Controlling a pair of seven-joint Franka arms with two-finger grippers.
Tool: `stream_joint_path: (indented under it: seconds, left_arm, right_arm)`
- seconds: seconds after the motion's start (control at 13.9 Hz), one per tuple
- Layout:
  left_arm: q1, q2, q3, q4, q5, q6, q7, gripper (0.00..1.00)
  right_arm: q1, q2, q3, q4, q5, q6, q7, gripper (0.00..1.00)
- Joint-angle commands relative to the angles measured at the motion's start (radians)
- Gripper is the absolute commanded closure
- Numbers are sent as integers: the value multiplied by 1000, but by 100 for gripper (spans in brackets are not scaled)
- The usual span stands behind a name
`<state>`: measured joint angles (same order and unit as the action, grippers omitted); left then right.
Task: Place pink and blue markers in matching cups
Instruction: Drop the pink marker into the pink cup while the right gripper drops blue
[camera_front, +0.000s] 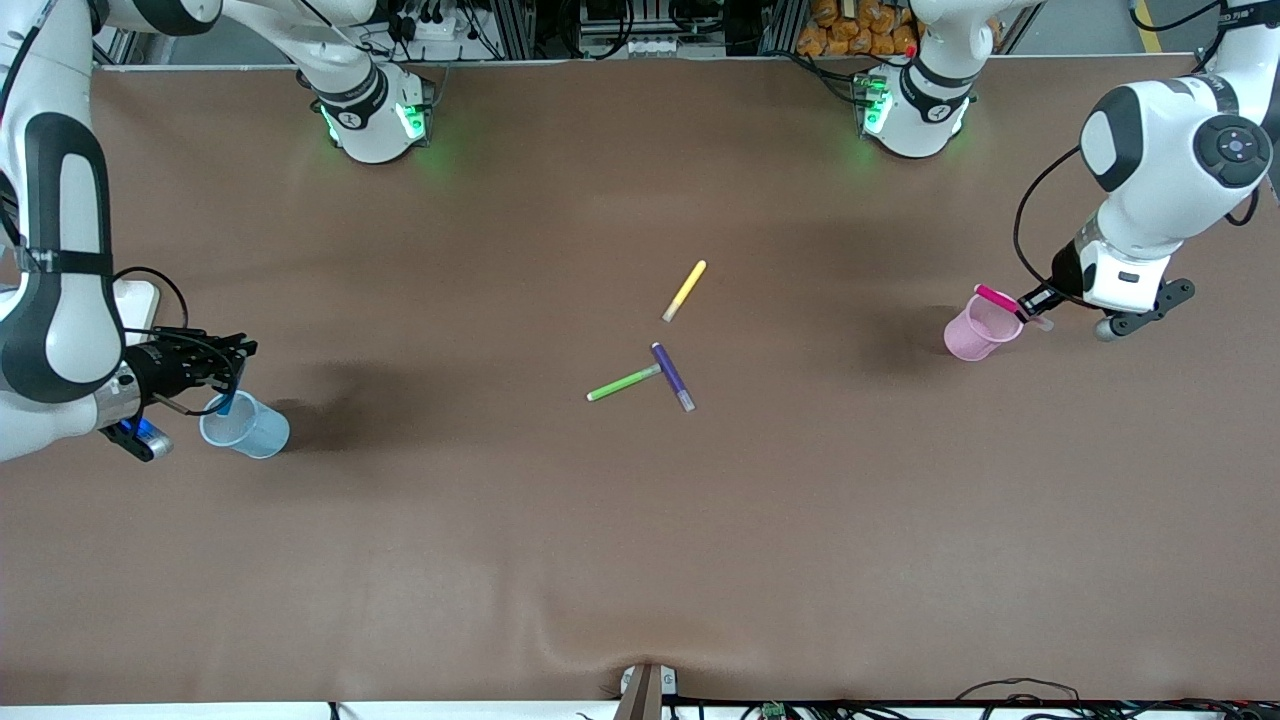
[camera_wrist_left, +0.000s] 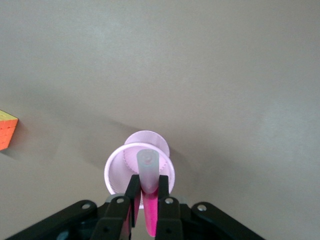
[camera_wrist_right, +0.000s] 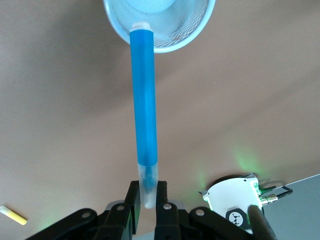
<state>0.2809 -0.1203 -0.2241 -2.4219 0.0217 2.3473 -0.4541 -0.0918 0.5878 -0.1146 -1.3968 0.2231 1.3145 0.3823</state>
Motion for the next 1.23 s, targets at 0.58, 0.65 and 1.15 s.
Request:
stream_joint_path:
  seconds: [0.58,0.65,1.15]
  left_arm:
    - [55,-10,-12,-91,70,164,41,100]
    - [55,1,-12,-94,70,182,41,100]
    - [69,105,-9,-49,64,207,38,100]
  right_arm:
    - [-74,84,19,13,42,14,-54,100]
    - [-77,86,21,13,42,14,-56,100]
    - [-75,99,19,13,42,66,-85,100]
